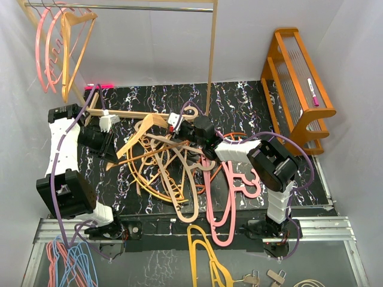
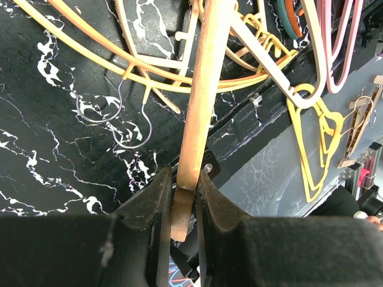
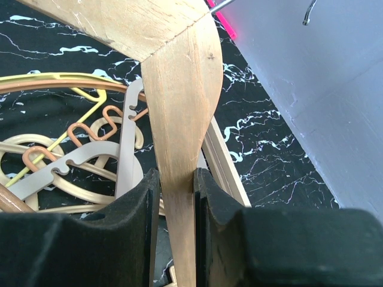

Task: Organize the hangers
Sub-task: Pick up the hanger at the center of the board.

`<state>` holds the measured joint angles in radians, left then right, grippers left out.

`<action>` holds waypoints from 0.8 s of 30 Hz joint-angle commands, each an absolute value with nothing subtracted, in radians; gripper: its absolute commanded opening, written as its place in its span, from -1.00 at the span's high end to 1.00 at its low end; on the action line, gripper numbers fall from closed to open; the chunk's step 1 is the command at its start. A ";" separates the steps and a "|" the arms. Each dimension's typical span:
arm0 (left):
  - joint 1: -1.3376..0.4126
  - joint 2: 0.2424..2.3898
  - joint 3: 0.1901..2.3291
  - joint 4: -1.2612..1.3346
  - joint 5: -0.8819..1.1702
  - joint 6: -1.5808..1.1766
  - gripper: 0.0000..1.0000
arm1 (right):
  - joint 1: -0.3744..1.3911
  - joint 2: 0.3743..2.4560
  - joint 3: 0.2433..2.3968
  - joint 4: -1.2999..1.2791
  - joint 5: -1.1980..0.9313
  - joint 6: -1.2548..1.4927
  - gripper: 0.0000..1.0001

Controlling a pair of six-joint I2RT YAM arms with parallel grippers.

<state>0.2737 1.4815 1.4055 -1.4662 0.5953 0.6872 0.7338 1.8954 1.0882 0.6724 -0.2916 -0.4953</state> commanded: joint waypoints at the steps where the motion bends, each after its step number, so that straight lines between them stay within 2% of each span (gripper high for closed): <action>1: 0.293 1.439 1.407 -1.439 0.548 0.652 1.00 | 0.735 1.878 1.125 0.741 -0.307 -0.474 0.85; 7: 0.294 1.414 1.486 -1.437 0.552 0.633 1.00 | 0.736 1.869 1.138 0.721 -0.317 -0.469 0.80; 8: 0.294 1.395 1.523 -1.437 0.549 0.626 1.00 | 0.736 1.864 1.142 0.714 -0.314 -0.459 0.52; 9: 0.294 1.379 1.567 -1.437 0.540 0.618 1.00 | 0.735 1.855 1.139 0.720 -0.307 -0.443 -0.01; 10: 0.294 1.374 1.615 -1.437 0.521 0.610 1.00 | 0.735 1.841 1.131 0.738 -0.303 -0.419 -0.72; 11: 0.295 1.345 1.653 -1.437 0.492 0.604 1.00 | 0.735 1.822 1.123 0.760 -0.303 -0.400 -0.94; 19: 0.294 1.189 1.788 -1.436 0.312 0.601 1.00 | 0.735 1.584 1.071 0.795 -0.258 -0.207 -0.97; 24: 0.293 1.130 1.947 -1.438 0.345 0.560 1.00 | 0.735 1.386 0.928 0.813 -0.236 -0.136 -0.97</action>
